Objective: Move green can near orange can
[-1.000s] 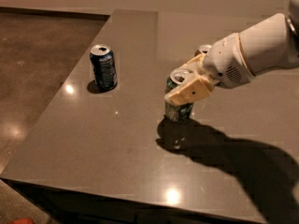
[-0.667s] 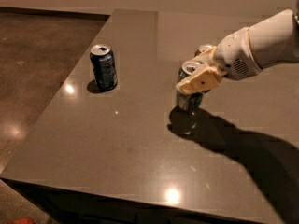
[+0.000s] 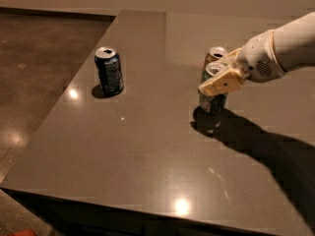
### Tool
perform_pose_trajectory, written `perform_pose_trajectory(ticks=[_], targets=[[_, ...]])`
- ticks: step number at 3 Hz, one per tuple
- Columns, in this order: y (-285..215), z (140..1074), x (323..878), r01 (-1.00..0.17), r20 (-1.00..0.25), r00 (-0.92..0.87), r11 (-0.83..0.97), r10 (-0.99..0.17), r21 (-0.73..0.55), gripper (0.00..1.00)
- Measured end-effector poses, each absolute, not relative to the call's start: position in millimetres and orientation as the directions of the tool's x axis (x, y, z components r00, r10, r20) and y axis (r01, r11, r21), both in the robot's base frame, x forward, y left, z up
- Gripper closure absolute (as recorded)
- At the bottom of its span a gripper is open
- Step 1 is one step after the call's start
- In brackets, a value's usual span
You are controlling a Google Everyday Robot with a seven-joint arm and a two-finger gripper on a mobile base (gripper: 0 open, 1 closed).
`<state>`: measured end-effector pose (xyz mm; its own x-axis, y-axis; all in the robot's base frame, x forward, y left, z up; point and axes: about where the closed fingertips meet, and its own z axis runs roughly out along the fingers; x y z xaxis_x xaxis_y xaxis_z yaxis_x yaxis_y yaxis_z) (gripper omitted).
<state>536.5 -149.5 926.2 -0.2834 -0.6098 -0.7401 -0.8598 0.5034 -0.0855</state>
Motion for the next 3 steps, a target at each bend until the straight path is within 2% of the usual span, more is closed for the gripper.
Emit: perform_pose_trajectory(ticks=[1, 3], targets=[[-165.9, 920.3, 541.8, -0.840, -0.735, -0.314, 0.536, -0.601, -0.080, 0.87], [-193.6, 912.5, 547.1, -0.805, -0.736, -0.360, 0.590, -0.574, -0.066, 0.39]])
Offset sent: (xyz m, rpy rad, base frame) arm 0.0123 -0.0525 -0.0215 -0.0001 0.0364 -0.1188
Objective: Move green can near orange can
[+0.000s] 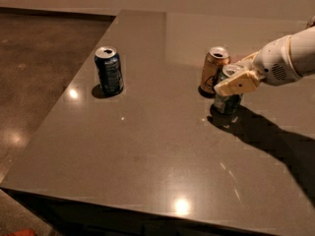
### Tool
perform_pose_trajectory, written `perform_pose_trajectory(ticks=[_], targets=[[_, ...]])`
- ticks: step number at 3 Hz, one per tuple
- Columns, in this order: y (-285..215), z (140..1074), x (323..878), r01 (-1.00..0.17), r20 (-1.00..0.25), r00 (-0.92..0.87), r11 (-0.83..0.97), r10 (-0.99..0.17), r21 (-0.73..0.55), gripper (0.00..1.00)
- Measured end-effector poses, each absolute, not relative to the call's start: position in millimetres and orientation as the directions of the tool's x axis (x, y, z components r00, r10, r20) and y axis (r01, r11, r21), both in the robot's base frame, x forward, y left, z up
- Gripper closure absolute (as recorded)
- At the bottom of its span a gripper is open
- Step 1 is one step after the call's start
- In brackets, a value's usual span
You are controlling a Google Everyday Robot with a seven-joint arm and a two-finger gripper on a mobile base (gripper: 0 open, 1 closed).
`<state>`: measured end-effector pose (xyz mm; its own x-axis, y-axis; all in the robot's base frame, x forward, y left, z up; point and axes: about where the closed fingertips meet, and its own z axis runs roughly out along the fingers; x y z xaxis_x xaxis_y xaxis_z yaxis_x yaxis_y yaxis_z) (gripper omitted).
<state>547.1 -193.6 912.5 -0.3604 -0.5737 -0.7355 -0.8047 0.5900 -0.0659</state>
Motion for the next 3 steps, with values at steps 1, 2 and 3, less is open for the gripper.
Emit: perform_pose_trajectory(ticks=[1, 2, 3], targets=[[-202.3, 912.0, 549.4, -0.790, -0.744, -0.369, 0.610, -0.557, -0.065, 0.17], [-201.1, 912.5, 549.4, -0.791, -0.744, -0.367, 0.609, -0.558, -0.066, 0.00], [-201.0, 912.5, 549.4, -0.791, -0.744, -0.367, 0.608, -0.558, -0.066, 0.00]])
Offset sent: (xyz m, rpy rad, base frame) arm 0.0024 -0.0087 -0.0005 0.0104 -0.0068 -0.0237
